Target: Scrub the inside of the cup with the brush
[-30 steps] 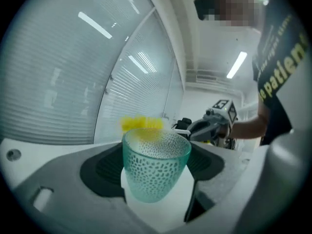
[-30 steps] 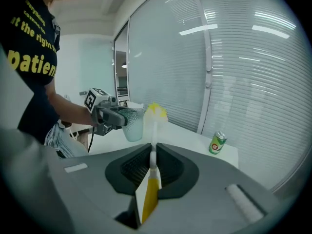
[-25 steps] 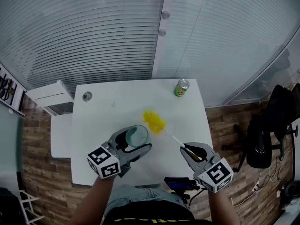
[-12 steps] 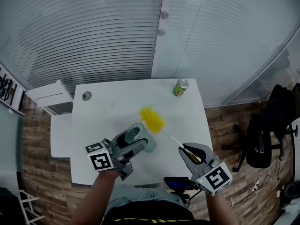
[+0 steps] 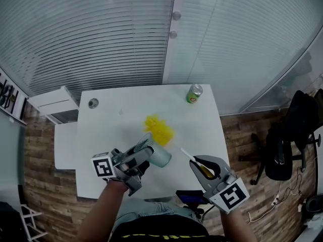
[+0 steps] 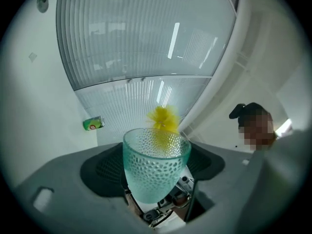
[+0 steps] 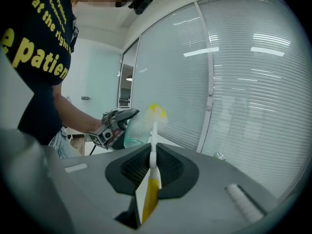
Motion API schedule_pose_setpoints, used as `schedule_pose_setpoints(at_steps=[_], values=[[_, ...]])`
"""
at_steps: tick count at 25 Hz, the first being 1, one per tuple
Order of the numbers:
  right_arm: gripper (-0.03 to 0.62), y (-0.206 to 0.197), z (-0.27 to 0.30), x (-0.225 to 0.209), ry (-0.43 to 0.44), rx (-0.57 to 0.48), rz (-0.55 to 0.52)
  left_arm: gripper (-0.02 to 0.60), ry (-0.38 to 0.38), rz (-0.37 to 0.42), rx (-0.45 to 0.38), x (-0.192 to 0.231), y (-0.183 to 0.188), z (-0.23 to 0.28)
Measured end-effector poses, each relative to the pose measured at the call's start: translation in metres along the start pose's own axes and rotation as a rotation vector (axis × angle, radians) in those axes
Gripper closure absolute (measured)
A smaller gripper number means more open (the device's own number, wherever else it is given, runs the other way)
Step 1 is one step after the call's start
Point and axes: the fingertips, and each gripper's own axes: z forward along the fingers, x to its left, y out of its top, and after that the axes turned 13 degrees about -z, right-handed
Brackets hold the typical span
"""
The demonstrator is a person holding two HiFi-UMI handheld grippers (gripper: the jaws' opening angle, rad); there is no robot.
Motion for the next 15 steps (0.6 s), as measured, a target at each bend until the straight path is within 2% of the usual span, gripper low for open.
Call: schedule_pose_setpoints(at_steps=[6,10,15], values=[[0.557,0.008,-0.004,0.004,-0.013,-0.027,0.010,0.187,-0.097,-0.131,-0.041,-0.011,0.002,0.003],[0.557,0.011,-0.007,0.007,-0.015,-0.043,0.026,0.187,-0.130,-0.168,-0.039,-0.015,0.002,0.003],[0.557,0.023,-0.009,0.014,-0.003,-0.068,0.017,0.187,-0.184,-0.242,-0.075,-0.018,0.006,0.001]])
